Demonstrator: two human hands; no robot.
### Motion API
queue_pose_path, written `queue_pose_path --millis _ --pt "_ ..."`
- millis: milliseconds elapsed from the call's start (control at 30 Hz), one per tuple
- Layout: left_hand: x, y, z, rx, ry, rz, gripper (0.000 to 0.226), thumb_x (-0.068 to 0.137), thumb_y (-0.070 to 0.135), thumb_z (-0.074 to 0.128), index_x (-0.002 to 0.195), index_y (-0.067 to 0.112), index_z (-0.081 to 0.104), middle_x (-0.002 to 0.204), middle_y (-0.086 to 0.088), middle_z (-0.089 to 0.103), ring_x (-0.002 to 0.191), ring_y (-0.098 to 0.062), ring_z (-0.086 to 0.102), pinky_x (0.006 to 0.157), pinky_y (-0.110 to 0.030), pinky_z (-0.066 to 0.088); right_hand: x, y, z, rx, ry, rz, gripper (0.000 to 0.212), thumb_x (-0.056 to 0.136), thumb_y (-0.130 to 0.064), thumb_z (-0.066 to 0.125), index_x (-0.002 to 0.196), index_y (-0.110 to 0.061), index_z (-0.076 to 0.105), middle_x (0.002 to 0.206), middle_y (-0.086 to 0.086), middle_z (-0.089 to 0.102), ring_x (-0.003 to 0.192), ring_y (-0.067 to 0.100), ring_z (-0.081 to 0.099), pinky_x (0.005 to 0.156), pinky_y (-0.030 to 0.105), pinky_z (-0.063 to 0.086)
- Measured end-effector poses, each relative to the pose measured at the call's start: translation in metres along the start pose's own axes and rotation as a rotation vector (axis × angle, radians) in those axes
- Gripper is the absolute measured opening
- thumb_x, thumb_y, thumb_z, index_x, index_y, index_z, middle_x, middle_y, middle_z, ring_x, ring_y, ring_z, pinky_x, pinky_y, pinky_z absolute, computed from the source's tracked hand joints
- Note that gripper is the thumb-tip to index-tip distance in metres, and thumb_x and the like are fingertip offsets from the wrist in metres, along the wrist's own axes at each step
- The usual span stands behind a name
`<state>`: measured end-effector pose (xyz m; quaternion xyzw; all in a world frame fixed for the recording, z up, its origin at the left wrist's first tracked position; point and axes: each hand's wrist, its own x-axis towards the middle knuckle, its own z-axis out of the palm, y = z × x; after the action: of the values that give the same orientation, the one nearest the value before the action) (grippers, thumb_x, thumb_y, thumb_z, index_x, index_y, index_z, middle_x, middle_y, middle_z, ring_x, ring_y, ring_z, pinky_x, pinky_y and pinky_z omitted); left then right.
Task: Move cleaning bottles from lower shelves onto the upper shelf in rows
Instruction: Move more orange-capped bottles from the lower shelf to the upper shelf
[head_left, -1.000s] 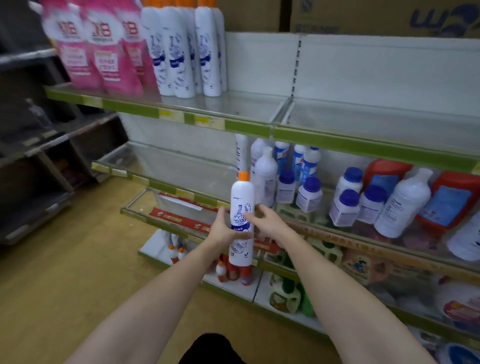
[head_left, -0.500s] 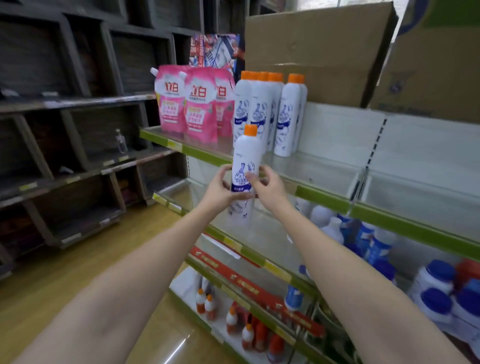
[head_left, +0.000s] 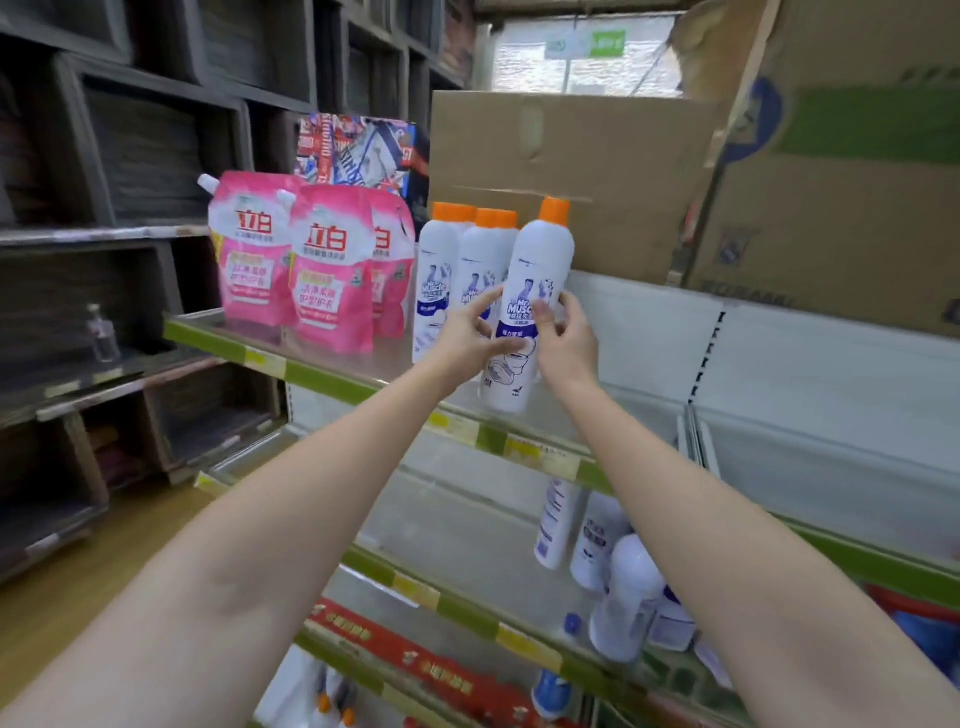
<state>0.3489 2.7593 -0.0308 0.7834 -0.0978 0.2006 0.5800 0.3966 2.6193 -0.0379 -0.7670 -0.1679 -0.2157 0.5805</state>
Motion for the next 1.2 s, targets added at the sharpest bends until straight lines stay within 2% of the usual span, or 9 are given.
queue_pose_path --millis 100,233,333,433,567,733,1000,1100,1200 --pt "0.013 -0.014 0.009 0.01 -0.032 0.014 0.071 0.085 0.001 0.076 0.146 0.019 0.045 0.065 0.013 0.06 0.053 0.005 0.061 0.054 -0.014 0.048 0.009 0.017 0.005 -0.068 0.033 0.047 0.047 0.102 -0.05 0.05 0.136 -0.017 0.054 0.115 0.008 0.072 0.099 0.026 0.068 0.077 0.029 0.047" --pt "0.03 -0.035 0.019 0.026 -0.04 0.006 0.067 0.089 0.008 0.073 0.147 0.02 0.042 0.083 0.013 0.058 0.058 0.008 0.06 0.054 -0.009 0.046 0.022 0.031 0.013 -0.171 0.087 0.053 0.041 0.102 -0.053 0.047 0.126 -0.021 0.056 0.113 0.005 0.063 0.095 0.025 0.065 0.077 0.033 0.047" --pt "0.04 -0.041 0.018 0.078 -0.034 0.005 0.061 0.09 0.017 0.074 0.142 0.024 0.042 0.093 0.012 0.061 0.069 0.004 0.06 0.055 -0.009 0.046 0.031 0.035 0.021 -0.206 0.105 0.059 0.041 0.103 -0.049 0.047 0.131 -0.02 0.053 0.119 0.005 0.054 0.096 0.022 0.061 0.079 0.033 0.048" --pt "0.051 -0.047 0.016 0.181 0.005 0.047 0.057 0.086 0.026 0.078 0.134 0.025 0.047 0.099 0.006 0.067 0.07 0.0 0.061 0.057 -0.015 0.046 0.04 0.037 0.025 -0.231 0.09 0.088 0.039 0.105 -0.047 0.045 0.132 -0.02 0.052 0.121 0.008 0.052 0.097 0.025 0.062 0.082 0.037 0.049" --pt "0.062 -0.048 0.016 0.317 0.078 0.077 0.038 0.085 0.024 0.078 0.105 0.019 0.047 0.087 0.01 0.062 0.073 -0.015 0.063 0.062 -0.034 0.054 0.054 0.039 0.026 -0.289 0.045 0.1 0.04 0.105 -0.046 0.045 0.131 -0.017 0.049 0.121 0.014 0.055 0.1 0.033 0.061 0.078 0.032 0.039" --pt "0.07 -0.055 0.019 0.31 0.068 0.045 0.029 0.086 0.025 0.076 0.091 0.012 0.051 0.078 0.0 0.061 0.078 -0.03 0.063 0.069 -0.052 0.058 0.062 0.044 0.03 -0.344 0.011 0.132 0.049 0.104 -0.055 0.039 0.139 -0.021 0.043 0.129 0.017 0.057 0.111 0.037 0.059 0.08 0.037 0.04" --pt "0.072 -0.059 0.023 0.333 0.074 0.026 0.033 0.085 0.026 0.076 0.081 0.021 0.043 0.075 0.002 0.06 0.072 -0.033 0.064 0.065 -0.053 0.059 0.058 0.037 0.024 -0.308 -0.014 0.134 0.039 0.105 -0.042 0.047 0.134 -0.015 0.041 0.126 0.016 0.063 0.105 0.036 0.062 0.075 0.035 0.041" --pt "0.066 -0.06 0.023 0.379 0.05 0.0 0.033 0.087 0.016 0.071 0.078 0.029 0.043 0.078 0.005 0.064 0.069 -0.028 0.065 0.068 -0.052 0.059 0.051 0.036 0.023 -0.261 -0.007 0.154 0.029 0.105 -0.035 0.05 0.12 -0.011 0.043 0.122 0.015 0.065 0.1 0.031 0.061 0.075 0.033 0.039" --pt "0.057 -0.06 0.023 0.435 0.043 -0.027 0.027 0.084 0.015 0.072 0.084 0.026 0.048 0.076 0.0 0.06 0.075 -0.033 0.067 0.071 -0.052 0.058 0.042 0.038 0.018 -0.25 0.003 0.182 0.022 0.104 -0.031 0.054 0.107 -0.012 0.043 0.118 0.015 0.063 0.097 0.03 0.058 0.075 0.031 0.036"
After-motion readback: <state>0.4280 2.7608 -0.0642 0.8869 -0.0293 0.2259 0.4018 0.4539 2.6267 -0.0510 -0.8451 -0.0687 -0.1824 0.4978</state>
